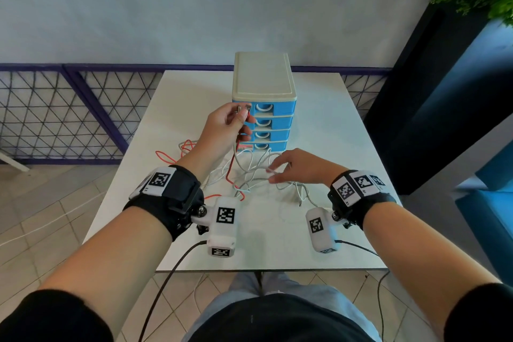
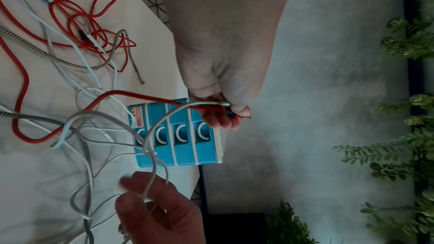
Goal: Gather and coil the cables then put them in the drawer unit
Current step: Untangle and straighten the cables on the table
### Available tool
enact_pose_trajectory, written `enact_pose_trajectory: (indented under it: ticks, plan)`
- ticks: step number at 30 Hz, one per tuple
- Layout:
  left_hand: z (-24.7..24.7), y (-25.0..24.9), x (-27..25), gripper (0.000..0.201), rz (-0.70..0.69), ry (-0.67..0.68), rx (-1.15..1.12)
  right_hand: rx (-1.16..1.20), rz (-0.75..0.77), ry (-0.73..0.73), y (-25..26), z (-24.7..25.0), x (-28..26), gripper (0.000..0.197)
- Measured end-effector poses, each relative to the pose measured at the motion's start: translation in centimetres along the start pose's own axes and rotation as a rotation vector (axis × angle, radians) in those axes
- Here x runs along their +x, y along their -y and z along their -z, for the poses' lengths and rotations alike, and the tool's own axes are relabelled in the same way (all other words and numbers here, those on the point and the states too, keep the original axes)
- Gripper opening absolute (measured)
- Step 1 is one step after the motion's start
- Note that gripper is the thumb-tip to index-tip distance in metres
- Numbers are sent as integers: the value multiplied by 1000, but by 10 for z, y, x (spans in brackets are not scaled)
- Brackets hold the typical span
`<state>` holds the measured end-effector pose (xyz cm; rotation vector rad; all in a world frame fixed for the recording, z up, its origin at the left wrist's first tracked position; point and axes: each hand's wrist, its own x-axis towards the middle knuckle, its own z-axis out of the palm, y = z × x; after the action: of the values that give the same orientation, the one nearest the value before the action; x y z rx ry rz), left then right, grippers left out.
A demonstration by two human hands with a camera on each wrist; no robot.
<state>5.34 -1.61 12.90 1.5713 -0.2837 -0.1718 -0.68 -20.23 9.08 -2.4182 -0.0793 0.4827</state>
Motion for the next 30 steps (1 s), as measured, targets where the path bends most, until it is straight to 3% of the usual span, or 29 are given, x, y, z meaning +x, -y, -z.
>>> enact_pose_trajectory:
  ticks: [2,7,12,14,17,22,25,30]
  plan:
    - [3,1,2,18,-2,-3,14,-4,53,-29,-3,-2,1,25]
    - [6,4,-2,21,31,5,-56,83,98,-177,5,9,-2,21]
    - [-3,0,-6,19,33,55,-85,519,92,-548,36,26,0,22]
    - [-9,-4,-5,13,14,66,-83,707,91,-625,46,28,4,23]
    - [-13,-8,-3,11,-27,54,-111,827,91,-551,59,29,6,27]
    - [-13,-12,-3,11,-78,48,-168,461,106,-340,66,16,11,28]
    - [-12,-10,-4,13,-45,46,-209,567,207,-346,66,11,9,19]
    - [-14,-2,-1,15,-42,-22,-164,488,351,-518,63,4,13,35]
